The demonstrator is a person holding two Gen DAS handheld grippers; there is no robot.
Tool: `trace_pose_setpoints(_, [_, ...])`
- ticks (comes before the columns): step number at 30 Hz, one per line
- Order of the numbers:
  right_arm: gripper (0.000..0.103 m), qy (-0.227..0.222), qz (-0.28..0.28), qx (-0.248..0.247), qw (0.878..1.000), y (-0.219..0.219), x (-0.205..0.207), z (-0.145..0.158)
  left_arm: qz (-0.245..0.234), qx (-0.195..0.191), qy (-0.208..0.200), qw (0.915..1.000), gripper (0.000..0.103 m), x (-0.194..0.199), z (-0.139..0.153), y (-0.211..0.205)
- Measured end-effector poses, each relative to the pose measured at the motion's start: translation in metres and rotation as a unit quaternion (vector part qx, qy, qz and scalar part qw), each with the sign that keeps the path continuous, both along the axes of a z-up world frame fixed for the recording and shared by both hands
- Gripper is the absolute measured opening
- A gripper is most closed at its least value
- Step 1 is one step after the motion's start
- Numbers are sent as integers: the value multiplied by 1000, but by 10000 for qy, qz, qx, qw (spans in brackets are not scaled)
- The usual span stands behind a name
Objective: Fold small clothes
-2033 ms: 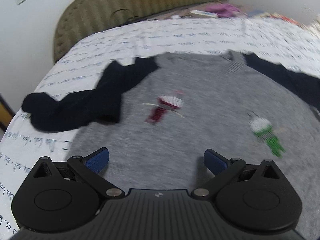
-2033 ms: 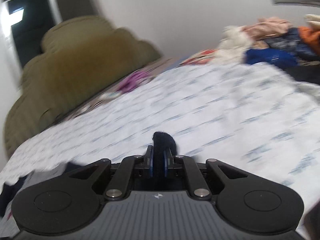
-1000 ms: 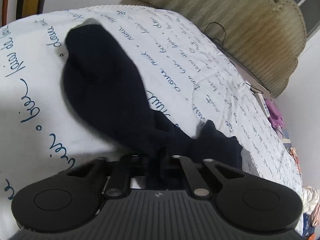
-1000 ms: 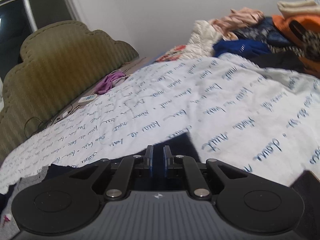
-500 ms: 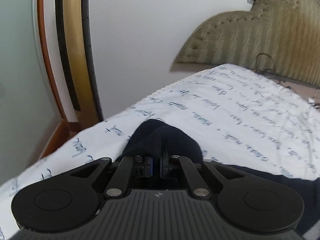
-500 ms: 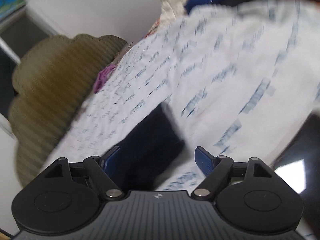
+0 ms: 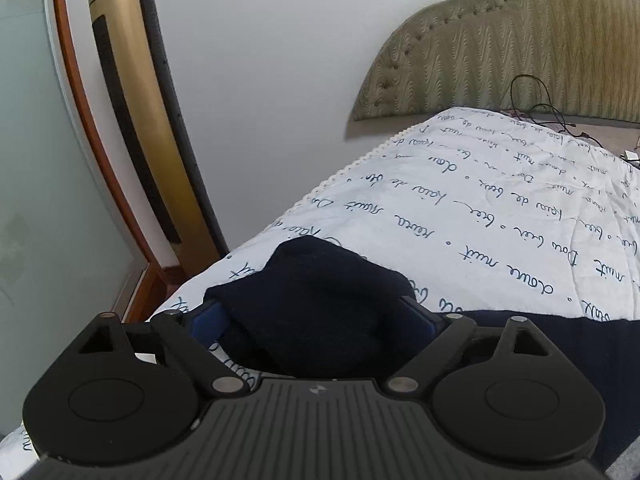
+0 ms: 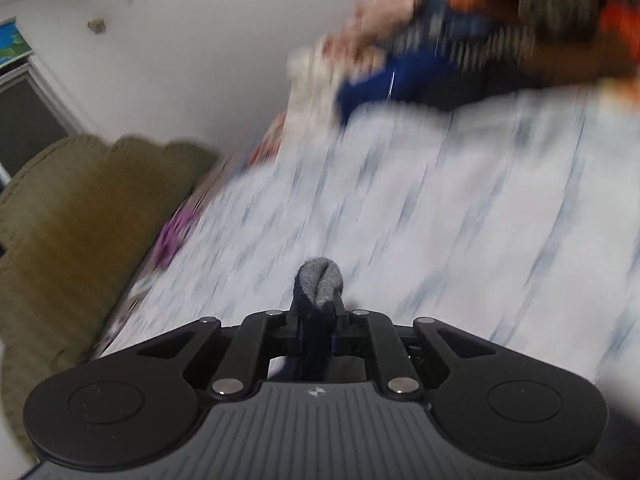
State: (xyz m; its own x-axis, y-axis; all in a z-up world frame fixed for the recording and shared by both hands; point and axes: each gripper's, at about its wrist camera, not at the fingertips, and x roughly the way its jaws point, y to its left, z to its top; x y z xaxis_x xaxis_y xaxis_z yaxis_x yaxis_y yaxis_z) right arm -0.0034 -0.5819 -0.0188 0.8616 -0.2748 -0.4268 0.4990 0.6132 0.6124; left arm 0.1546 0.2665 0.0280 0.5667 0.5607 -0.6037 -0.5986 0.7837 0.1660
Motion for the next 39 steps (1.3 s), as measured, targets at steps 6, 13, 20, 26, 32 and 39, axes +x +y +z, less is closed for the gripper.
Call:
trace_pose_setpoints(6, [11, 80, -667, -909, 9936, -30, -26, 45, 305, 513, 162, 9981, 102, 1, 4, -7])
trace_pose_setpoints(13, [11, 70, -156, -1116, 9936, 14, -13, 43, 158, 735, 445, 9962, 103, -9, 5, -23])
trace_pose_setpoints(20, [11, -141, 851, -1474, 9853, 105, 18, 56, -797, 170, -102, 9966, 103, -45, 23, -80])
trace_pose_setpoints(26, [11, -192, 1659, -1761, 9701, 183, 47, 65, -1828, -225, -47, 9829, 103, -66, 3, -152])
trace_pose_setpoints(32, [11, -209, 2241, -1665, 9600, 241, 67, 62, -2480, -118, 43, 9687, 103, -90, -20, -210])
trace_pose_setpoints(39, [11, -56, 2781, -1584, 9474, 302, 88, 47, -2693, 280, 91, 9626, 103, -104, -36, -232])
